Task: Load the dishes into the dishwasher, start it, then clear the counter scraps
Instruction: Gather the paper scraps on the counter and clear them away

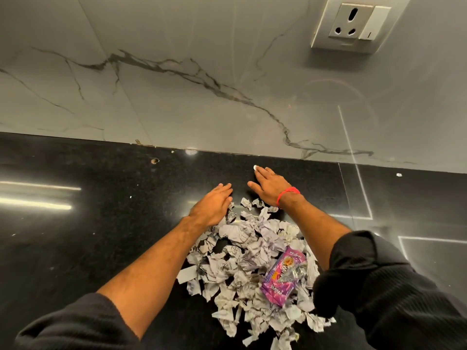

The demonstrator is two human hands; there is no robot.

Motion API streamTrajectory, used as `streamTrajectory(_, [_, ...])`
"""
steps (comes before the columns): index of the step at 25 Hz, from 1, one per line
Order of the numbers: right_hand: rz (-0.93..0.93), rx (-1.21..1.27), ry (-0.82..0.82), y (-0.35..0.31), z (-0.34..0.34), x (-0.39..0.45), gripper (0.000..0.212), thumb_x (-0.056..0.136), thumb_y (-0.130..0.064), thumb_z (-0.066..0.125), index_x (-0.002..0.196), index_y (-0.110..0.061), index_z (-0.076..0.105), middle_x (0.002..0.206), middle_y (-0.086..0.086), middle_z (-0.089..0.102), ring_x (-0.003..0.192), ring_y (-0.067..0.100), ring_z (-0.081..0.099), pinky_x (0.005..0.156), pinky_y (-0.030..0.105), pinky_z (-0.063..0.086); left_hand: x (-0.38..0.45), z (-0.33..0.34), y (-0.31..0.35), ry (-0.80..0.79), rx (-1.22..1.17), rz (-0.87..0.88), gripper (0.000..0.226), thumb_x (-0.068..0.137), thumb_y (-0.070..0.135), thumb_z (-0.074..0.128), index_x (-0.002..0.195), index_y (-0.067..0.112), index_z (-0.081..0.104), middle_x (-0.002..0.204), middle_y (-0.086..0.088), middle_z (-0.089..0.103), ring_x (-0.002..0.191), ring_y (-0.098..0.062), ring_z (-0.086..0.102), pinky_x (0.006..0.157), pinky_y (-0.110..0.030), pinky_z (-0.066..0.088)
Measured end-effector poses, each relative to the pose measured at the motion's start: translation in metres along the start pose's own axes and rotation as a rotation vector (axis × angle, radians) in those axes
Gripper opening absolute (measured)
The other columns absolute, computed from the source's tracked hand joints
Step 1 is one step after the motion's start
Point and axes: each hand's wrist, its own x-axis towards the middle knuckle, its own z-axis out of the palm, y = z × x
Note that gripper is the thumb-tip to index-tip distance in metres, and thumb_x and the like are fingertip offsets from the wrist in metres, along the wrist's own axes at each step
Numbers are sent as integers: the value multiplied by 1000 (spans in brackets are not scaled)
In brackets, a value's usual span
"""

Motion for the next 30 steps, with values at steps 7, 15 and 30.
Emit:
streamTrajectory(7, [-228, 143, 34, -3, 20, -77, 58, 102, -55, 22, 144, -23, 45, 141, 4, 54, 129, 19, 49, 111, 36, 38, -38, 20, 2, 40, -82, 22, 49, 109, 39, 34, 151, 16, 43, 160, 2, 37, 152, -17, 25, 124, -35, 21])
streamTrajectory(15, [63, 532, 172, 1, 42, -119, 57, 102, -52, 35, 149, -19, 40, 160, 0, 28, 148, 18, 24, 122, 39, 16, -103, 21, -42, 345, -228, -174, 47, 108, 39, 37, 150, 18, 44, 163, -2, 30, 153, -19, 18, 127, -45, 13])
streamTrajectory(30, [712, 373, 366, 81, 92, -291, 42, 94, -25, 61, 129, -2, 59, 117, 28, 56, 112, 43, 53, 104, 44, 42, -178, 57, -43, 207, -440, -129, 56, 104, 54, 36, 157, 41, 23, 159, 22, 18, 148, -7, 3, 124, -39, 6])
